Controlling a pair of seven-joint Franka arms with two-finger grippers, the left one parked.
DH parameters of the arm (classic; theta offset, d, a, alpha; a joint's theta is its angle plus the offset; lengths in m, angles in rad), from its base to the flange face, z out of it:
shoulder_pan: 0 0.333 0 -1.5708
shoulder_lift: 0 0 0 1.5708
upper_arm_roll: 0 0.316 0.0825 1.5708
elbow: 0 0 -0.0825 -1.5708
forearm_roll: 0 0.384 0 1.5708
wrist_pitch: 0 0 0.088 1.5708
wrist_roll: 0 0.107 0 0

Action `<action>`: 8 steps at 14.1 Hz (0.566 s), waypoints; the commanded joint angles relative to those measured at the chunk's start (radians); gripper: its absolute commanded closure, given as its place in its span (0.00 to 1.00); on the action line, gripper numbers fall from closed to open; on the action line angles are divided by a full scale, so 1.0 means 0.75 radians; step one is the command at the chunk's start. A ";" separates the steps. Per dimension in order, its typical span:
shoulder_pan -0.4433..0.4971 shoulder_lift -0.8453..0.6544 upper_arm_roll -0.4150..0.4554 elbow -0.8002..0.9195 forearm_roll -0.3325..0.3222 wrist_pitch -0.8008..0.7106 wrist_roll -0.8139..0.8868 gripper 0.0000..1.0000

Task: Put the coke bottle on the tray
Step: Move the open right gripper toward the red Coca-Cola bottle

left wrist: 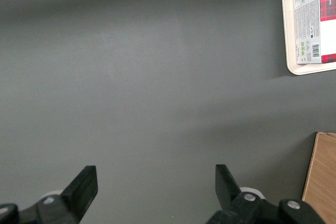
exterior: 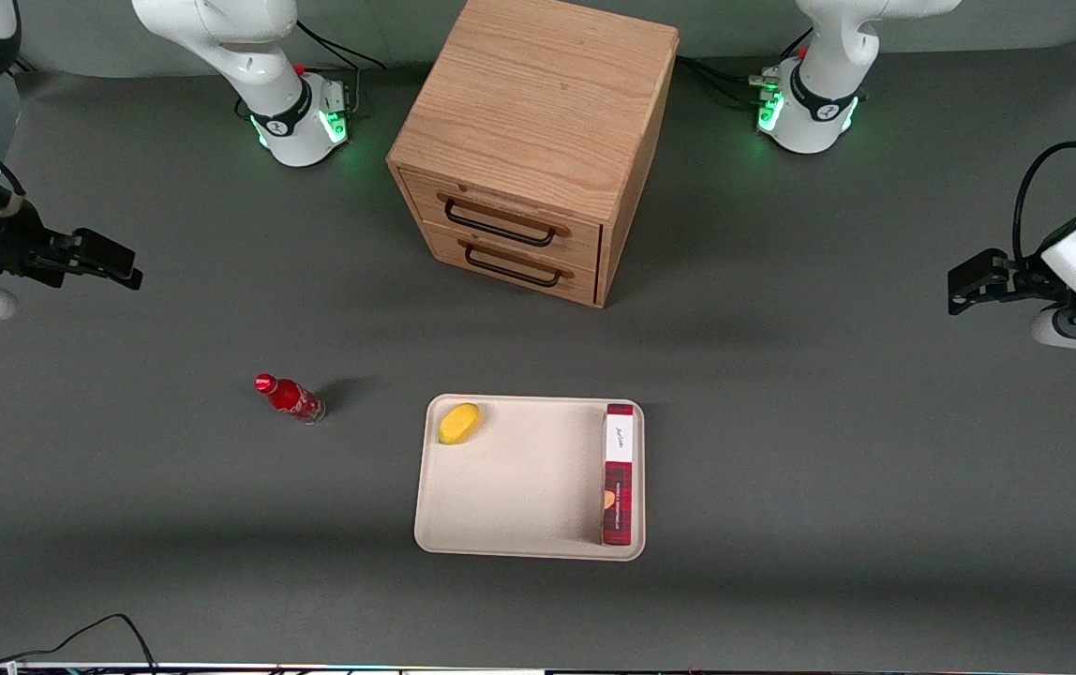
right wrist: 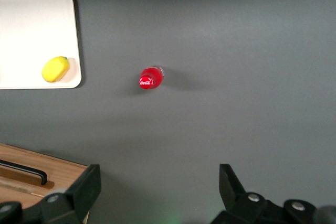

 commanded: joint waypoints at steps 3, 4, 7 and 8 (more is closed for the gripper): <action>0.025 -0.020 0.011 -0.291 0.014 0.323 0.030 0.00; 0.025 -0.004 0.014 -0.347 0.014 0.415 0.018 0.00; 0.032 0.049 0.016 -0.545 -0.019 0.748 0.006 0.01; 0.032 0.072 0.018 -0.586 -0.043 0.832 0.006 0.02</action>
